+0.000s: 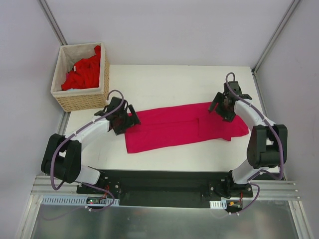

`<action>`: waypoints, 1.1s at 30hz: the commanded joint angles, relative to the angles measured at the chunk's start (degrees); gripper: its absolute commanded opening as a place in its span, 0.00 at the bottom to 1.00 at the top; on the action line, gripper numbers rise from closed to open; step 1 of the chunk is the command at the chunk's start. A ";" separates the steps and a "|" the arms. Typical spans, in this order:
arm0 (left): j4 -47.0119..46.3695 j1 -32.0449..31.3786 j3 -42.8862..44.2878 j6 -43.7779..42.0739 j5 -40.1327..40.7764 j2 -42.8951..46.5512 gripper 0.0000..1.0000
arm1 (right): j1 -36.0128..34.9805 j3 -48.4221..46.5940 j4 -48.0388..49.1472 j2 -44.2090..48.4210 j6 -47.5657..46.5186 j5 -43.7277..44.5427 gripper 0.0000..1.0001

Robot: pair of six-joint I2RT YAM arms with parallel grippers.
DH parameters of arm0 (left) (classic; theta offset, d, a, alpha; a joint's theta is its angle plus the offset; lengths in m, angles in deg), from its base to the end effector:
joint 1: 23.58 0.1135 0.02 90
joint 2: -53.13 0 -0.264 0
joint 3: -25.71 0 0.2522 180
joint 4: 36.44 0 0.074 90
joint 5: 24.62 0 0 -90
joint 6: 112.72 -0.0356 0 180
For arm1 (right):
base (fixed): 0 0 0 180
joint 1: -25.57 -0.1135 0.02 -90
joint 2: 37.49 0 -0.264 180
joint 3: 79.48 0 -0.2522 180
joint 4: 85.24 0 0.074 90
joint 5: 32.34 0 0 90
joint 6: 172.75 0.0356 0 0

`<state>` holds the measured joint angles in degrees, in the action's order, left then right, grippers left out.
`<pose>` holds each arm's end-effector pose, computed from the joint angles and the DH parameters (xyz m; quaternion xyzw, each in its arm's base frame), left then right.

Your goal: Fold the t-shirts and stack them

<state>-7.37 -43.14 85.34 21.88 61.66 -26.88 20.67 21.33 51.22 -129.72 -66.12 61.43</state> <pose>0.2648 -0.0965 0.2024 -0.1923 0.9177 -0.2097 0.2773 0.3353 0.0264 0.2290 0.1072 0.9513 0.0227 0.2882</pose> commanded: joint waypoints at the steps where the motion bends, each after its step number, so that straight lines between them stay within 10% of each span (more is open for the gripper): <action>1: -1.34 -0.49 5.45 0.40 2.76 -2.68 0.94 | -1.95 -1.37 0.95 2.49 -0.71 0.10 0.81; 33: -5.55 -0.40 6.26 -0.30 6.62 -10.26 0.94 | -25.23 -12.44 7.63 -14.03 -0.89 -20.12 0.71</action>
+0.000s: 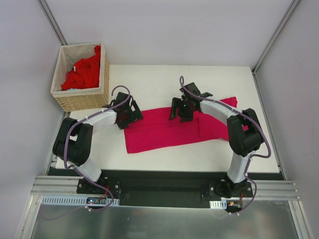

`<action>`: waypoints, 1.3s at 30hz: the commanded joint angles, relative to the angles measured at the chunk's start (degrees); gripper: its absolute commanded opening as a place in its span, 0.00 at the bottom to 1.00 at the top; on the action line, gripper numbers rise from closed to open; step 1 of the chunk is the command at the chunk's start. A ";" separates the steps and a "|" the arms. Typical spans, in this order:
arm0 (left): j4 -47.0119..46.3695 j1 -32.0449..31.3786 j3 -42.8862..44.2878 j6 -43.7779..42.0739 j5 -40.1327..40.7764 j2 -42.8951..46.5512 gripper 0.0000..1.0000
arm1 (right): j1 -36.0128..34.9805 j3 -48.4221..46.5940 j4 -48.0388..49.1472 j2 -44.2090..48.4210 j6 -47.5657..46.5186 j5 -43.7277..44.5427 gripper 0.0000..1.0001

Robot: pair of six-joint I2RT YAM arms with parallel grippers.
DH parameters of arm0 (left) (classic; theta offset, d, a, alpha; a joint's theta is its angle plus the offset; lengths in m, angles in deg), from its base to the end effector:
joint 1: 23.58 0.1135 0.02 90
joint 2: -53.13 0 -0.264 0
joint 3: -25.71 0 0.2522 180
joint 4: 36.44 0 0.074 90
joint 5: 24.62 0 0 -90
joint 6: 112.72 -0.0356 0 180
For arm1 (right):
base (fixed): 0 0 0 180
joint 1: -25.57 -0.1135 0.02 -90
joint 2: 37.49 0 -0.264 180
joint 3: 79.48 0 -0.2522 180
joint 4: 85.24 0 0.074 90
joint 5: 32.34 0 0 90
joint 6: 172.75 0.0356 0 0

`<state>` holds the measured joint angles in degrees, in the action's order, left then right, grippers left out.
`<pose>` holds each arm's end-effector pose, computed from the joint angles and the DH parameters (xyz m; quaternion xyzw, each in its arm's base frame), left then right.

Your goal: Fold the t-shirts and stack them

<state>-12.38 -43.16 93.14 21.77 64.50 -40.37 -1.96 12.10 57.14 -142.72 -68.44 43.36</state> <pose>0.3135 -0.1121 0.1821 -0.2002 0.9185 -0.1870 0.2852 0.3452 0.1899 0.2070 -0.1465 0.9341 0.2189 0.2408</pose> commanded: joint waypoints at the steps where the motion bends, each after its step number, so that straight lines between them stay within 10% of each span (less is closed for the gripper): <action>1: -1.16 -0.29 -2.42 -0.19 3.70 3.32 0.94 | -3.40 -3.31 1.80 -1.64 1.60 -2.13 0.71; 39: -9.25 1.73 -8.49 0.42 -0.87 3.67 0.94 | -5.52 3.63 15.59 -4.02 6.00 1.82 0.68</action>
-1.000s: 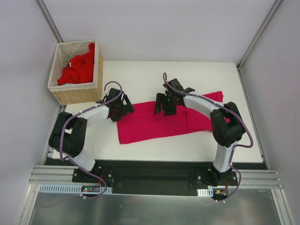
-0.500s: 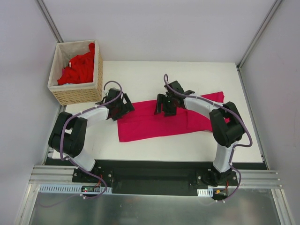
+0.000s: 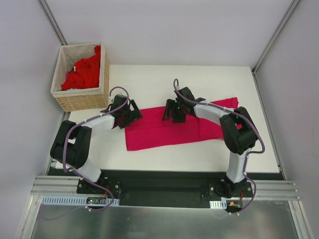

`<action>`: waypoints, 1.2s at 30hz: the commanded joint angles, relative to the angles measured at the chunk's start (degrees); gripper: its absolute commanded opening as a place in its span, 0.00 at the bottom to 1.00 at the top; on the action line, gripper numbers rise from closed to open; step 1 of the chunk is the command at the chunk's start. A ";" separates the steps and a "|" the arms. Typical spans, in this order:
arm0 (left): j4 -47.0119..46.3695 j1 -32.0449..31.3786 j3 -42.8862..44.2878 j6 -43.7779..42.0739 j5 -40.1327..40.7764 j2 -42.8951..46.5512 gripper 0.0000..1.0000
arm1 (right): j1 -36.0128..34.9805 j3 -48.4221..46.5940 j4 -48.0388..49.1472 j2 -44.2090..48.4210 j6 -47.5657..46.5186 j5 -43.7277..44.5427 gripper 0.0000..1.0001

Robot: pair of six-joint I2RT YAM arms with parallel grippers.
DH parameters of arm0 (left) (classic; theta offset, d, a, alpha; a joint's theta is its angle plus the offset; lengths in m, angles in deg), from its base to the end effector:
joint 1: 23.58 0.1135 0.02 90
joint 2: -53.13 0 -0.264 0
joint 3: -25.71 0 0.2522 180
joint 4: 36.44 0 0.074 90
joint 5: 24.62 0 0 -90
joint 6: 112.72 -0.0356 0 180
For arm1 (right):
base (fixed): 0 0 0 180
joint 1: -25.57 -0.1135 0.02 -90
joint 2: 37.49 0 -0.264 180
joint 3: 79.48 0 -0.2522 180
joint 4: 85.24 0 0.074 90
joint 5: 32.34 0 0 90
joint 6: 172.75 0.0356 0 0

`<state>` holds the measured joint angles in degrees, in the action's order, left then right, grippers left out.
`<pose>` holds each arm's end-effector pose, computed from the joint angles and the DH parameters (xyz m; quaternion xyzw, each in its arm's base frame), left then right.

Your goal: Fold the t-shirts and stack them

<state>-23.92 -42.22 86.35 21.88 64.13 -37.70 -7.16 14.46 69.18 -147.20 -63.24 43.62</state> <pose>0.3052 -0.1038 0.1763 -0.2015 0.8936 -0.2188 0.3363 0.3410 0.2294 0.1787 -0.1494 0.9193 0.2551 0.2600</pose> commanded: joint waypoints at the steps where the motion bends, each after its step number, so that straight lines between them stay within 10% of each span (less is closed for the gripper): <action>1: 2.29 0.97 -1.70 0.31 -0.50 1.09 0.94 | -0.32 1.80 3.99 0.64 0.88 1.82 0.68; 26: 2.38 1.58 -2.49 -0.04 -0.59 2.06 0.94 | 0.04 4.53 4.53 3.26 0.18 6.92 0.63; 36: 2.38 1.41 -1.35 -2.23 -7.16 10.30 0.95 | 2.05 4.36 -15.85 25.41 -4.39 34.06 0.88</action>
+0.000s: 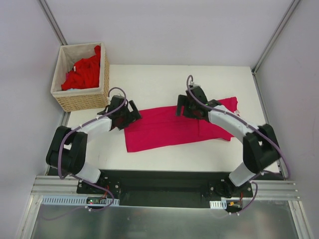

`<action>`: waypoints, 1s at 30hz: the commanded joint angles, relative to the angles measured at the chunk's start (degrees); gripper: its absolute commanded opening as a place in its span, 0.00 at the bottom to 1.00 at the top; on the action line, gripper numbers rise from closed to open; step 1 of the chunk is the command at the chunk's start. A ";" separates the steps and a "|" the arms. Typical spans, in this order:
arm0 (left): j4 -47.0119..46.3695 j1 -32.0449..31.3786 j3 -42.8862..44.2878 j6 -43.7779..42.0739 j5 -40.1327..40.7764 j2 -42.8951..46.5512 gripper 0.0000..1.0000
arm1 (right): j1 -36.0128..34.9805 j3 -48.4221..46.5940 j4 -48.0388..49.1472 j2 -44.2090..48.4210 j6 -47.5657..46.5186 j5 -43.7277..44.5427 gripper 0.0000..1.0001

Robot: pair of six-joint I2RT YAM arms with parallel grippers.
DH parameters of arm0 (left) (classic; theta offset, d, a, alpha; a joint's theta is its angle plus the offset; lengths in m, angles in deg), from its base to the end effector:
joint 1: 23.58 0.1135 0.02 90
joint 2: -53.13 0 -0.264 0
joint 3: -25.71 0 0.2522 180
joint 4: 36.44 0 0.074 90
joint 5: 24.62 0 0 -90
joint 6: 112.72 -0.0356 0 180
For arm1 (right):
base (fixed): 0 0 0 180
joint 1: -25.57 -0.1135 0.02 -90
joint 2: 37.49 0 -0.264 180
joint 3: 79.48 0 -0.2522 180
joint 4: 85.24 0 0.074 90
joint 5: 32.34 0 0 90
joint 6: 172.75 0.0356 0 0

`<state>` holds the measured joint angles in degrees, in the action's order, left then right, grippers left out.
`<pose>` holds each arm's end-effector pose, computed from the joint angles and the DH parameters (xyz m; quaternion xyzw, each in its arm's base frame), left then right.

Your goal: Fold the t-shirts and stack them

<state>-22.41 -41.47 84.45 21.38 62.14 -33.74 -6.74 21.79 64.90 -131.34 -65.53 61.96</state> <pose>0.2936 -0.0969 0.1847 -0.1960 0.8925 -0.2309 0.3341 0.3045 0.1894 0.2337 -0.1070 0.9171 0.1288 0.3619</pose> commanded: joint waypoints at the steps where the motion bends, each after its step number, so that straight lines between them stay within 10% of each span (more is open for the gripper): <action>1: 0.87 0.66 1.34 -2.08 -6.41 7.32 0.96 | 3.03 -3.14 -14.55 10.25 -2.01 17.22 0.89; 13: 2.54 -3.47 3.29 -5.95 -27.59 15.94 0.99 | 23.60 3.10 -16.33 3.69 5.82 14.17 0.96; 30: 5.79 -3.38 4.24 -8.76 -28.57 16.38 0.99 | 32.05 -7.19 -17.65 -6.70 4.32 10.73 0.96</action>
<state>-17.14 -44.91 87.16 14.27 35.41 -17.72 23.11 16.59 49.05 -136.21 -60.96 73.23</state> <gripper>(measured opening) 0.990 0.961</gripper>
